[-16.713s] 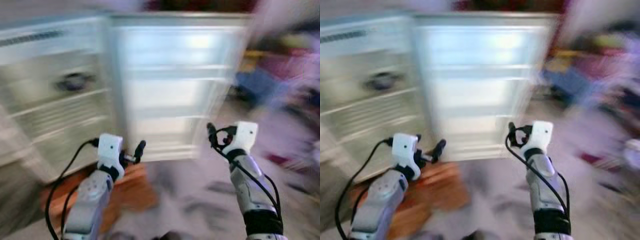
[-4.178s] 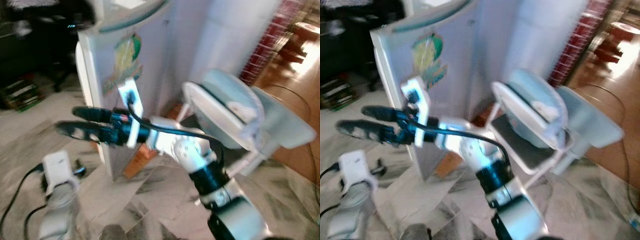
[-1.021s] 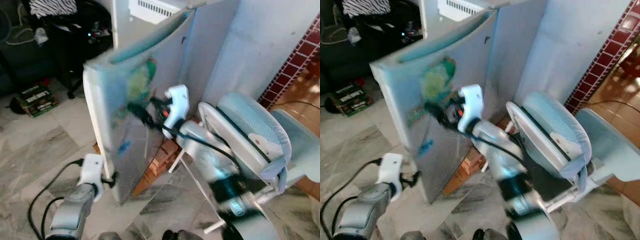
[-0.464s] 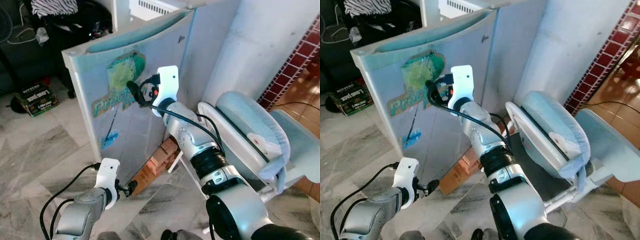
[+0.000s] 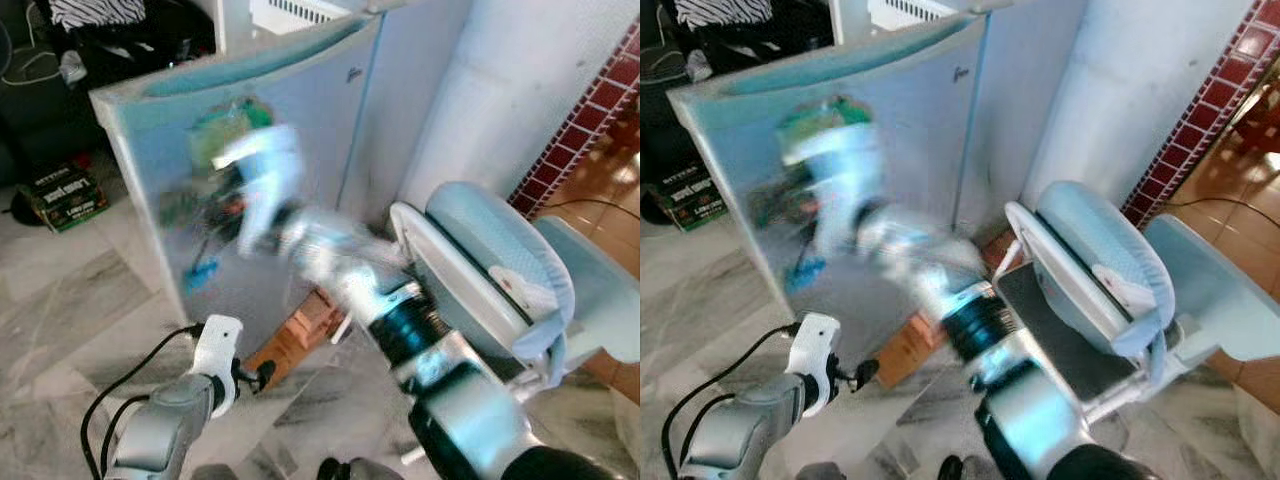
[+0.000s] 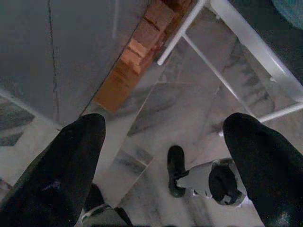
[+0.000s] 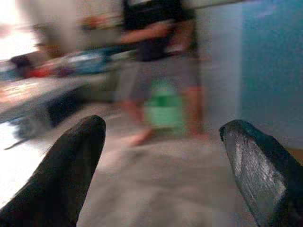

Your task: Restocking fridge

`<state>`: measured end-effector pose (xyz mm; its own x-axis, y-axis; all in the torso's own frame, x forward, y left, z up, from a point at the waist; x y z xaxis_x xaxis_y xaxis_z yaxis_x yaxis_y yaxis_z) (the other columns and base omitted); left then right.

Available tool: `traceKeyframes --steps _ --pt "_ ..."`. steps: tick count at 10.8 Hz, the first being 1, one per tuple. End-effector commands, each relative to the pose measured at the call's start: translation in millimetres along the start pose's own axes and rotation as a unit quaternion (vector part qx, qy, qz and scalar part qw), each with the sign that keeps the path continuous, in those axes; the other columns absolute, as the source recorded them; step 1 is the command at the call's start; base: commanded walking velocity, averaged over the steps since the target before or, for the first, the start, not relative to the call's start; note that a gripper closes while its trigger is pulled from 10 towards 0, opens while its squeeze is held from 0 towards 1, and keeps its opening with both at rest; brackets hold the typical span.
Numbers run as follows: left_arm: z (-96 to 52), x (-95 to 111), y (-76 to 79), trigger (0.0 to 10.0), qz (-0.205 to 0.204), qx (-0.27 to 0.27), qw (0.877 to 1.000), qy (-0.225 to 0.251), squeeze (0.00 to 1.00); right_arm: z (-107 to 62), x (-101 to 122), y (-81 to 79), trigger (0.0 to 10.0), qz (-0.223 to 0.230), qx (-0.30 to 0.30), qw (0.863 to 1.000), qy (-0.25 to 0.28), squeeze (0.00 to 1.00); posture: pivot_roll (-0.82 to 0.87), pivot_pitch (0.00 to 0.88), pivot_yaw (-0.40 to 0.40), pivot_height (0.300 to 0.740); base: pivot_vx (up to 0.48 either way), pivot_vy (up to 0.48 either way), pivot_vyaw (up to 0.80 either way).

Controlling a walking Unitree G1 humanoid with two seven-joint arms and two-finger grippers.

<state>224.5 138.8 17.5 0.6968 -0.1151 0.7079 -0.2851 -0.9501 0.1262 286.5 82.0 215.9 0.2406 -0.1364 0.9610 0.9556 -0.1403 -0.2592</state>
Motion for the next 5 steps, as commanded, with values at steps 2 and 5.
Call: traceKeyframes --steps 2,5 --pt "-0.5 22.9 -29.2 10.0 -0.005 0.078 0.995 0.068 0.0 44.8 -3.4 -46.5 10.0 0.06 0.069 0.994 0.057 0.0 0.22 0.0 -0.1 0.74 0.0 0.0 0.0" --pt "-0.7 78.9 -124.7 10.0 -0.025 0.267 0.953 0.142 0.0 -54.0 -22.3 60.8 10.0 -0.055 -0.227 0.972 0.032 0.0 0.18 0.0 -0.098 0.74 0.0 0.0 0.0"
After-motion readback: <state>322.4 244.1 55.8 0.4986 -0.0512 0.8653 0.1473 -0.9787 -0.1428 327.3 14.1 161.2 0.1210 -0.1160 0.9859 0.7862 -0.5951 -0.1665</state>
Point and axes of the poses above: a point about 5 cm out from each wrist's last joint towards the gripper, its own z axis pointing out of the wrist towards the gripper, its own x axis along the axis of the wrist's last joint, y = z × x, the point moved 1 cm from there along z, pointing out of the wrist towards the gripper, and after that the axes turned 1 degree about z, right-handed, at the moved point
